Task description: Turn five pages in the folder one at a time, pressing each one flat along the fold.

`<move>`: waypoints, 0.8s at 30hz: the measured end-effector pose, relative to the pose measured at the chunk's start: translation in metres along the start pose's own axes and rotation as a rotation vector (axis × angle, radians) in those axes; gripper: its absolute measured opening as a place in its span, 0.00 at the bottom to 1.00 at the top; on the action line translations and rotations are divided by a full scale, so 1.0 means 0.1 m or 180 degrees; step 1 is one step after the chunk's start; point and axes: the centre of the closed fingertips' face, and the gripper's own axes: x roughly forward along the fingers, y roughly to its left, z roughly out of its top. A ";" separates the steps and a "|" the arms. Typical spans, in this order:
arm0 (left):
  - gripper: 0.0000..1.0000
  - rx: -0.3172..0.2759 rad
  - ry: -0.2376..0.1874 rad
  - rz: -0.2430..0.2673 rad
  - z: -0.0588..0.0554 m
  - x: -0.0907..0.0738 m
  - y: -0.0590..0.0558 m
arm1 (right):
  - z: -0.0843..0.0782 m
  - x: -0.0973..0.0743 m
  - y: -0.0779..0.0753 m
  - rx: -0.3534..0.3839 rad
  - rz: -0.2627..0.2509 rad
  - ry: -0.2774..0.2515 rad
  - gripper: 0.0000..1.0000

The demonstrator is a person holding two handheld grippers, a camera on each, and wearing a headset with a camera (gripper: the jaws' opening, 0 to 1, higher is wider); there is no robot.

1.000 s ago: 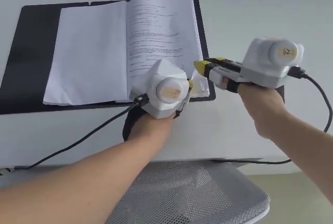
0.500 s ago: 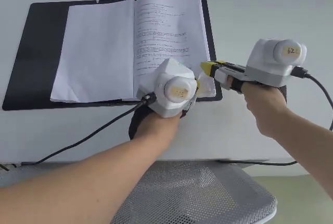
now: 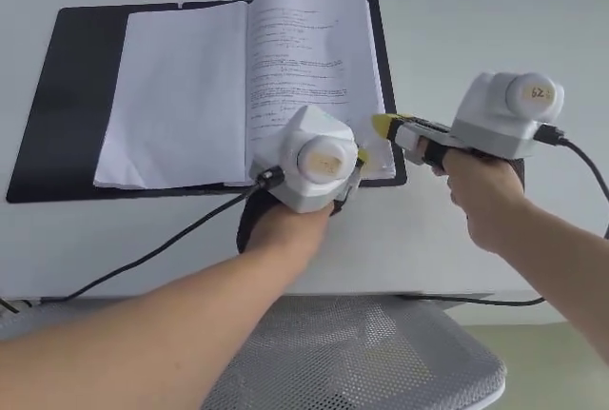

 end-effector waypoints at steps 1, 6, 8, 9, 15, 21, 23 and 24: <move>0.10 0.0009 0.0006 0.0001 0.00 -0.01 -0.01 | 0.00 0.00 0.01 0.0027 0.0011 -0.0014 0.00; 0.19 -0.0019 0.0023 -0.0085 0.00 -0.08 -0.06 | 0.03 -0.03 0.01 0.0105 0.0007 -0.0059 0.00; 0.22 0.0002 0.0051 -0.0085 0.00 -0.12 -0.06 | 0.05 -0.05 0.02 0.0171 0.0008 -0.0087 0.00; 0.24 -0.0028 0.0005 -0.0103 0.03 -0.16 -0.05 | 0.07 -0.06 0.03 0.0192 0.0025 -0.0114 0.00; 0.29 -0.0086 -0.0179 -0.0179 0.21 -0.36 0.00 | 0.18 -0.11 0.14 0.0323 0.0102 -0.0225 0.00; 0.29 -0.0075 -0.0258 -0.0134 0.34 -0.65 0.18 | 0.28 -0.18 0.28 0.0450 0.0213 -0.0348 0.00; 0.28 -0.0092 -0.0281 -0.0137 0.36 -0.73 0.24 | 0.30 -0.20 0.31 0.0479 0.0223 -0.0374 0.00; 0.29 -0.0074 -0.0288 -0.0107 0.36 -0.79 0.29 | 0.33 -0.22 0.34 0.0532 0.0265 -0.0419 0.00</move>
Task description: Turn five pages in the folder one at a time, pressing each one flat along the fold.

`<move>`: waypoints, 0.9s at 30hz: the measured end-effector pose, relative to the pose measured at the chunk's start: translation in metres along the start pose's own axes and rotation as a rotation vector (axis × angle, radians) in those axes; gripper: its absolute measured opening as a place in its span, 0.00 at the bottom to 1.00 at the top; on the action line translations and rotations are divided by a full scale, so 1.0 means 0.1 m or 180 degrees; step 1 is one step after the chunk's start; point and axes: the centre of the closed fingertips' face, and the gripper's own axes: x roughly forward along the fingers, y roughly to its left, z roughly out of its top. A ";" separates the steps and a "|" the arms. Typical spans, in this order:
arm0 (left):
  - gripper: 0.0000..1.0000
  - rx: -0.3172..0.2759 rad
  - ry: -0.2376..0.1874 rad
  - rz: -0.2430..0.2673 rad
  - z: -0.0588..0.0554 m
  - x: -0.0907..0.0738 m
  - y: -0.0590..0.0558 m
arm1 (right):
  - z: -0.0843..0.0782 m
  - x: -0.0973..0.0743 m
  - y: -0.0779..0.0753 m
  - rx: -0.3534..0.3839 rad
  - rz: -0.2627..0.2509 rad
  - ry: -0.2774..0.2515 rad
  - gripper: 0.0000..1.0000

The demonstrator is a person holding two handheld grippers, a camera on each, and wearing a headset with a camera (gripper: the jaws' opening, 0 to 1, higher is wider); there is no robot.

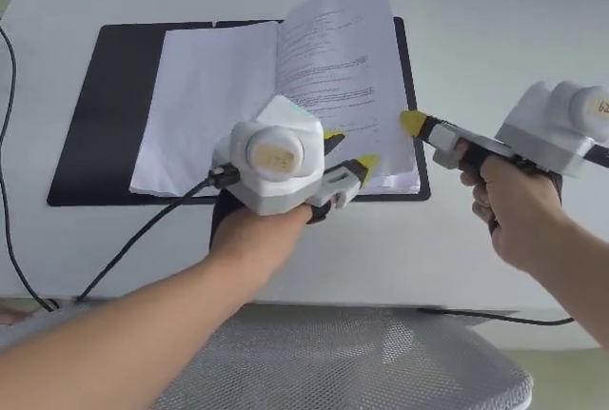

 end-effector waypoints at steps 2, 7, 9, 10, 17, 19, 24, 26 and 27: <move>0.28 -0.0020 -0.0029 0.0017 0.02 -0.11 0.07 | 0.02 -0.03 0.03 0.0016 0.0004 -0.0025 0.00; 0.29 0.0023 -0.0030 0.0092 0.01 -0.36 0.26 | 0.08 -0.03 0.24 0.0111 0.0139 -0.0108 0.00; 0.29 0.0036 -0.0033 0.0121 0.01 -0.48 0.33 | 0.12 -0.03 0.31 0.0141 0.0187 -0.0145 0.00; 0.29 0.0040 -0.0054 0.0136 0.03 -0.52 0.36 | 0.14 -0.02 0.36 0.0193 0.0220 -0.0166 0.00; 0.28 -0.0017 -0.0123 0.0328 0.07 -0.95 0.65 | 0.22 0.06 0.59 0.0317 0.0303 -0.0260 0.00; 0.28 -0.0001 -0.0103 0.0386 0.05 -1.04 0.72 | 0.24 0.08 0.65 0.0364 0.0329 -0.0295 0.00; 0.28 -0.0052 -0.0164 0.0449 0.06 -1.22 0.85 | 0.25 0.15 0.80 0.0362 0.0353 -0.0348 0.00; 0.28 -0.0063 -0.0185 0.0490 0.06 -1.28 0.90 | 0.27 0.19 0.88 0.0343 0.0379 -0.0384 0.00; 0.28 -0.0080 -0.0205 0.0496 0.07 -1.31 0.92 | 0.27 0.22 0.91 0.0276 0.0358 -0.0376 0.00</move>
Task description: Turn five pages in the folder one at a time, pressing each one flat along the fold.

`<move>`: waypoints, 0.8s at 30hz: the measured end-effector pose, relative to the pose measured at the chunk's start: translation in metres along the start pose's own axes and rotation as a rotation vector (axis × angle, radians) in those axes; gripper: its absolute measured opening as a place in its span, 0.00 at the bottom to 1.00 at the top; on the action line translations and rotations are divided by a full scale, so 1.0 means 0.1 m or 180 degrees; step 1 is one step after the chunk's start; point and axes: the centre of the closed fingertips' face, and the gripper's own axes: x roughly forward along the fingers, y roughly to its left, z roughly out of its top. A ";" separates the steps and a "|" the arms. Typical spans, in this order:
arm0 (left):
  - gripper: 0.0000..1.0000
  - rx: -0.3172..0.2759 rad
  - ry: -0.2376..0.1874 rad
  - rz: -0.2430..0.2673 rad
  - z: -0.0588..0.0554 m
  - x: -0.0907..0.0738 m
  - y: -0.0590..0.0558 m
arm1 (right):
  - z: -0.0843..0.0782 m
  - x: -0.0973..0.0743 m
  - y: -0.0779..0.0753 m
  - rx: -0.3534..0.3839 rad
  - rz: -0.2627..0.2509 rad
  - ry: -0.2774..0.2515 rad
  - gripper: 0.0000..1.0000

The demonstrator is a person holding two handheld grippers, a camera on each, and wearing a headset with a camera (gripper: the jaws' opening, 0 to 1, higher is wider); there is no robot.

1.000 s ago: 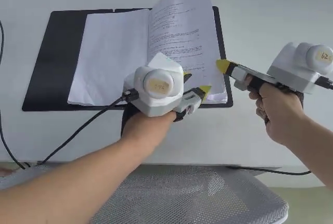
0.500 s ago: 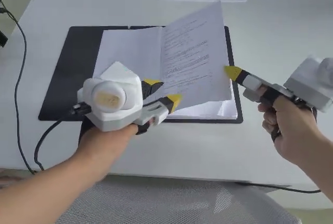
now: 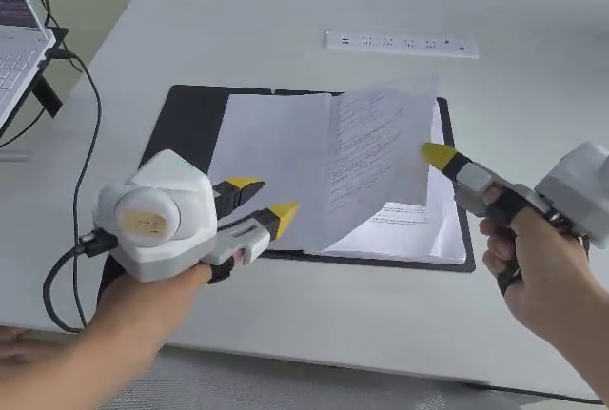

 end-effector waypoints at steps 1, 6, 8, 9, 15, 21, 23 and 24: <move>0.27 -0.0026 -0.0017 0.0004 0.01 -0.03 0.03 | 0.00 0.04 0.06 -0.0032 0.0022 -0.0014 0.00; 0.27 -0.0025 -0.0052 0.0035 -0.02 -0.13 0.18 | -0.06 0.26 0.23 -0.0244 0.0029 0.0028 0.00; 0.27 -0.0051 -0.0069 0.0042 -0.02 -0.18 0.23 | -0.09 0.34 0.31 -0.0350 0.0037 0.0056 0.00; 0.27 -0.0058 -0.0082 0.0052 -0.02 -0.20 0.25 | -0.09 0.37 0.34 -0.0375 0.0036 0.0039 0.00; 0.27 -0.0085 -0.0109 0.0089 -0.05 -0.33 0.43 | -0.15 0.41 0.50 -0.0581 0.0078 0.0081 0.00; 0.26 -0.0117 -0.0138 0.0111 -0.06 -0.40 0.51 | -0.24 0.43 0.59 -0.0623 0.0232 0.0225 0.00; 0.26 -0.0120 -0.0145 0.0107 -0.06 -0.41 0.55 | -0.30 0.49 0.63 -0.0660 0.0243 0.0272 0.00; 0.26 -0.0120 -0.0143 0.0100 -0.06 -0.42 0.56 | -0.32 0.52 0.65 -0.0654 0.0253 0.0276 0.00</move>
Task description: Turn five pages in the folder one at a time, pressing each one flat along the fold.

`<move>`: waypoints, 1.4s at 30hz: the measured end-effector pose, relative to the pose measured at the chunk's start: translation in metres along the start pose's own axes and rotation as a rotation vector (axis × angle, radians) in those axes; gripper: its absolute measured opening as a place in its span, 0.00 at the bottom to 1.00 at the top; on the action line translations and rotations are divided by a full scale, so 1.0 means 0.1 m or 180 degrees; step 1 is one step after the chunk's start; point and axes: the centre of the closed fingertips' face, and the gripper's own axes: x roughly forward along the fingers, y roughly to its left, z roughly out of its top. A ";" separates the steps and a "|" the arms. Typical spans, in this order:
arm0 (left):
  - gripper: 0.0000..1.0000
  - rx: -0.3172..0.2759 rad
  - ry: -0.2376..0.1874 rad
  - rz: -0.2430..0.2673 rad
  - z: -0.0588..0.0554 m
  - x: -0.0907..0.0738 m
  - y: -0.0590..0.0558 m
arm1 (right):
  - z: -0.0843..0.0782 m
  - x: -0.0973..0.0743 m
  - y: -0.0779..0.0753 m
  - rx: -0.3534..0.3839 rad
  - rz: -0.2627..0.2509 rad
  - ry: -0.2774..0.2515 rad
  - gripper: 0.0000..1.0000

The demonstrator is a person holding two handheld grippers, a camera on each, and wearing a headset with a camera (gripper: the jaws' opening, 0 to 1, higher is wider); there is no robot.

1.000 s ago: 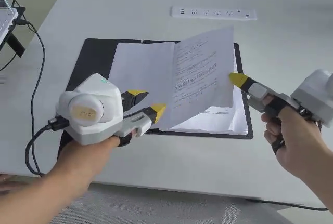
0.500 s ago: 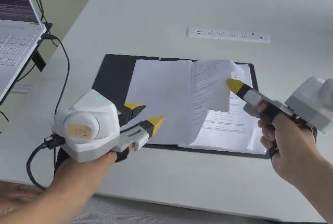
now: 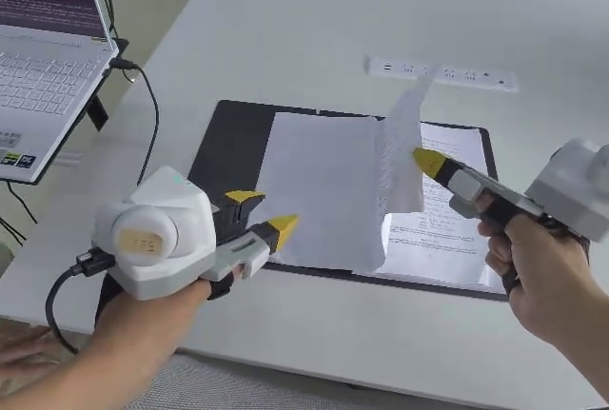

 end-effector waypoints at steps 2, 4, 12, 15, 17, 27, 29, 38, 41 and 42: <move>0.26 0.0012 -0.0021 0.0021 0.01 -0.03 0.04 | -0.05 0.09 0.04 -0.0039 0.0012 0.0053 0.00; 0.26 -0.0012 -0.0031 0.0023 0.02 -0.07 0.10 | -0.11 0.18 0.09 -0.0072 0.0008 0.0097 0.00; 0.27 -0.0059 -0.0060 0.0088 -0.03 -0.22 0.31 | -0.44 0.56 0.16 -0.0280 -0.0104 0.0387 0.00; 0.27 -0.0099 -0.0048 0.0117 -0.08 -0.29 0.38 | -0.59 0.73 0.19 -0.0328 -0.0130 0.0470 0.00; 0.27 -0.0102 -0.0035 0.0133 -0.11 -0.32 0.42 | -0.66 0.80 0.22 -0.0342 -0.0134 0.0519 0.00; 0.27 -0.0198 -0.0042 0.0215 -0.21 -0.51 0.60 | -1.21 1.08 0.27 -0.0551 -0.0159 0.0938 0.00; 0.26 -0.0232 -0.0002 0.0225 -0.26 -0.54 0.63 | -1.30 1.11 0.26 -0.0515 -0.0159 0.0989 0.00; 0.27 -0.0314 0.0021 0.0251 -0.38 -0.63 0.71 | -1.65 1.26 0.23 -0.0567 -0.0222 0.1237 0.00; 0.27 -0.0332 0.0055 0.0269 -0.43 -0.66 0.74 | -1.74 1.30 0.19 -0.0578 -0.0265 0.1306 0.00; 0.27 -0.0334 0.0050 0.0277 -0.44 -0.67 0.75 | -1.76 1.31 0.18 -0.0581 -0.0265 0.1312 0.00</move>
